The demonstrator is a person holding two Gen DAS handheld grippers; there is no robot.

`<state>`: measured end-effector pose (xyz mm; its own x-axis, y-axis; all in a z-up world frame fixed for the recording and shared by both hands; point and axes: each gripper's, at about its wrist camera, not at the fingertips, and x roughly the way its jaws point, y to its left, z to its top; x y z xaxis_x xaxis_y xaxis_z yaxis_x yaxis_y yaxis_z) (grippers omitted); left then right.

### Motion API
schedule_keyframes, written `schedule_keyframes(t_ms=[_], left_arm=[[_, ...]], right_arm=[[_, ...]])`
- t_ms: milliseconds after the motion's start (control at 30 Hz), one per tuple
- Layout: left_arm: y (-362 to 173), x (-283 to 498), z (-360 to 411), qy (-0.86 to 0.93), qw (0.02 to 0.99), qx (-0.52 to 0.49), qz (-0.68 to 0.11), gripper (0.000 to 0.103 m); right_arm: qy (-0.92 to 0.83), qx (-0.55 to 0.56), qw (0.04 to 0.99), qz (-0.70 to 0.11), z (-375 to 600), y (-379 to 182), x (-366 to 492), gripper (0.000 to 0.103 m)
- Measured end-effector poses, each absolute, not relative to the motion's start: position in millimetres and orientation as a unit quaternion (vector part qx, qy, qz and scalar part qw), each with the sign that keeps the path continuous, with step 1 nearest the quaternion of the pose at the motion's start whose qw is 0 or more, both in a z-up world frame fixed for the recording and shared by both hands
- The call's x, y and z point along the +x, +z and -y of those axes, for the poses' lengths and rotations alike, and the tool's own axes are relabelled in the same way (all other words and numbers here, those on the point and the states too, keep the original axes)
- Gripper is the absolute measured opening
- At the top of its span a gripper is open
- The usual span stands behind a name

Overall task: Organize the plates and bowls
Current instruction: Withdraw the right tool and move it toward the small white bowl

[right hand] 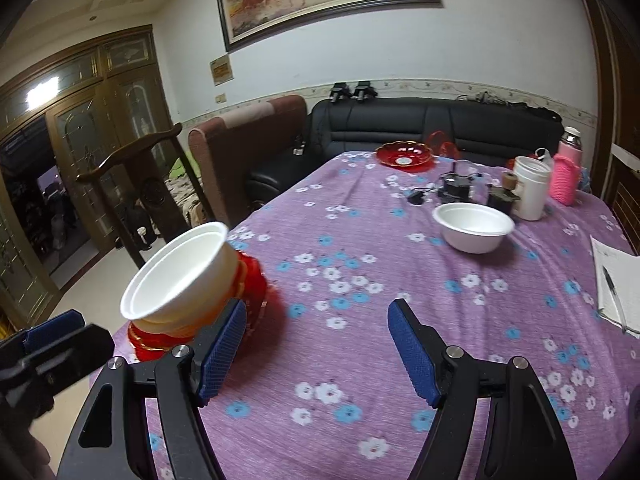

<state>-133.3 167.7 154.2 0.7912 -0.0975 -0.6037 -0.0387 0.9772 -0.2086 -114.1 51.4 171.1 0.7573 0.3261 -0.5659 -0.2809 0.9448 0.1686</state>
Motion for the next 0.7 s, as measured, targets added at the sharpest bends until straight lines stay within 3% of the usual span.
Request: schedule_keyframes(t_ms=[200,400,500,700], left_arm=[[175.1,-129.6,-130.7,-0.041,0.949,-0.065,-0.306,0.084],[255.0,-115.7,-105.1,-0.058,0.968,-0.015,-0.244,0.084],[291.2,-106.5,-96.8,-0.068,0.975,-0.012,-0.21,0.094],[319.4,-74.3,-71.6,-0.1,0.973,-0.013,-0.208,0.094]], right_arm=[[0.14,0.045,0.941,-0.304,-15.3,181.9,-109.5,0.078],[0.098,0.037,0.957,-0.272,28.8,236.7,-99.8,0.078],[0.077,0.035,0.965,-0.25,52.1,276.6,-91.8,0.084],[0.028,0.029,0.97,-0.241,79.4,299.0,-74.6,0.087]])
